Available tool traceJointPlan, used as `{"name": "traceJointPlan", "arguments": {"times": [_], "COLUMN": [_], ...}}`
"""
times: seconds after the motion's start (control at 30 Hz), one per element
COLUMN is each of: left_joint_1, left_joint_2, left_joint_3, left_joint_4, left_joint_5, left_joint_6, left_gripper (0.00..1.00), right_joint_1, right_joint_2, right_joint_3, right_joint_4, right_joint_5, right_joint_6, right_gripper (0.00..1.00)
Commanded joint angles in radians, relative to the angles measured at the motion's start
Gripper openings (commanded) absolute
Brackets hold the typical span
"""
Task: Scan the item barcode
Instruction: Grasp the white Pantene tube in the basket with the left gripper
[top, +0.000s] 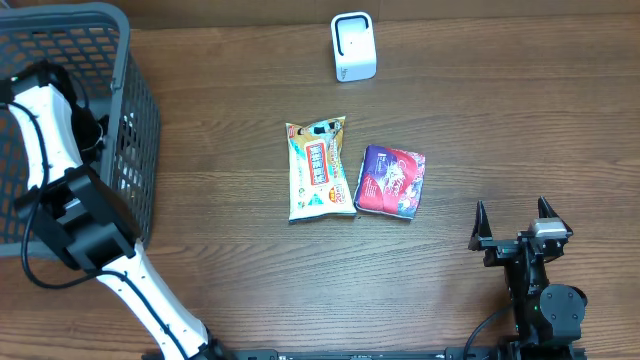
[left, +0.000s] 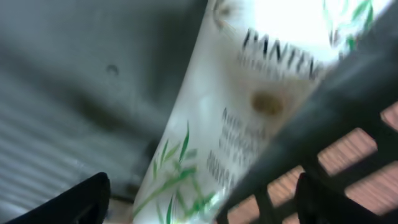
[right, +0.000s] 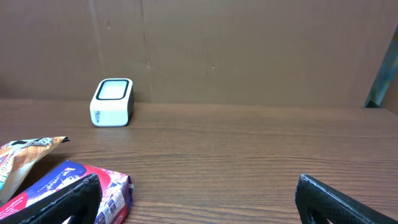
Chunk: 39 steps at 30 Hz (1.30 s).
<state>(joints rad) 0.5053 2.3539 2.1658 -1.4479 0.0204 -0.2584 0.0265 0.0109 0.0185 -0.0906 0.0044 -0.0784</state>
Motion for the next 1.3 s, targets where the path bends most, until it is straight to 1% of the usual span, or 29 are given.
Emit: {"name": "traceJointPlan", "arguments": {"times": [0.0,0.1,0.2,0.23,0.27,0.33,0.4,0.43,0.57,0.6,0.63,0.67,0.7,0.73,0.77,0.8,0.83,0.87,0.97,1.03,1.27], "left_joint_1": [-0.008,-0.005,-0.003,-0.002,-0.002,0.000,0.000,0.000,0.000,0.000,0.000,0.000,0.000,0.000,0.000,0.000,0.000,0.001,0.007,0.011,0.030], "left_joint_2": [0.025,0.036,0.046,0.048,0.048,0.048,0.048,0.048,0.048,0.048,0.048,0.048,0.048,0.048,0.048,0.047,0.047,0.047,0.047,0.047,-0.003], "left_joint_3": [-0.005,-0.005,-0.005,-0.005,-0.006,-0.008,-0.012,-0.018,-0.039,-0.047,-0.054,-0.060,-0.065,-0.066,-0.066,-0.064,-0.058,-0.049,0.020,0.113,0.610], "left_joint_4": [0.013,0.020,0.020,0.020,0.020,0.021,0.021,0.022,0.022,0.022,0.023,0.023,0.024,0.024,0.024,0.021,0.014,0.004,-0.045,-0.095,-0.242], "left_joint_5": [-0.047,-0.084,-0.083,-0.084,-0.084,-0.084,-0.084,-0.088,-0.117,-0.133,-0.142,-0.153,-0.161,-0.167,-0.176,-0.192,-0.214,-0.223,-0.198,-0.187,-0.071], "left_joint_6": [0.008,0.008,0.016,0.016,0.016,0.016,0.020,0.020,0.020,0.020,0.021,0.024,0.028,0.035,0.050,0.058,0.056,0.055,0.032,0.029,0.026], "left_gripper": [0.81,0.74,0.59,0.50,0.44,0.37,0.38,0.41,0.42,0.49,0.52,0.51,0.48,0.36,0.21,0.10,0.04,0.04,0.04,0.04,0.04], "right_joint_1": [-0.003,-0.003,-0.003,-0.003,-0.003,-0.003,-0.003,-0.003,-0.003,-0.003,-0.003,-0.003,-0.003,-0.003,-0.003,-0.003,-0.003,-0.003,-0.003,-0.003,-0.003], "right_joint_2": [-0.008,-0.008,-0.008,-0.008,-0.008,-0.008,-0.008,-0.008,-0.008,-0.008,-0.008,-0.008,-0.008,-0.008,-0.008,-0.008,-0.008,-0.008,-0.008,-0.008,-0.008], "right_joint_3": [-0.010,-0.010,-0.010,-0.010,-0.010,-0.010,-0.010,-0.010,-0.010,-0.010,-0.010,-0.010,-0.010,-0.010,-0.010,-0.010,-0.010,-0.010,-0.010,-0.010,-0.010], "right_joint_4": [0.006,0.006,0.006,0.006,0.006,0.006,0.006,0.006,0.006,0.006,0.006,0.006,0.006,0.006,0.006,0.006,0.006,0.006,0.006,0.006,0.006], "right_joint_5": [0.002,0.002,0.002,0.002,0.002,0.002,0.002,0.002,0.002,0.002,0.002,0.002,0.002,0.002,0.002,0.002,0.002,0.002,0.002,0.002,0.002], "right_joint_6": [-0.001,-0.001,-0.001,-0.001,-0.001,-0.001,-0.001,-0.001,-0.001,-0.001,-0.001,-0.001,-0.001,-0.001,-0.001,-0.001,-0.001,-0.001,-0.001,-0.001,-0.001], "right_gripper": [1.00,1.00,1.00,1.00,1.00,1.00,1.00,1.00,1.00,1.00,1.00,1.00,1.00,1.00,1.00,1.00,1.00,1.00,1.00,1.00,1.00]}}
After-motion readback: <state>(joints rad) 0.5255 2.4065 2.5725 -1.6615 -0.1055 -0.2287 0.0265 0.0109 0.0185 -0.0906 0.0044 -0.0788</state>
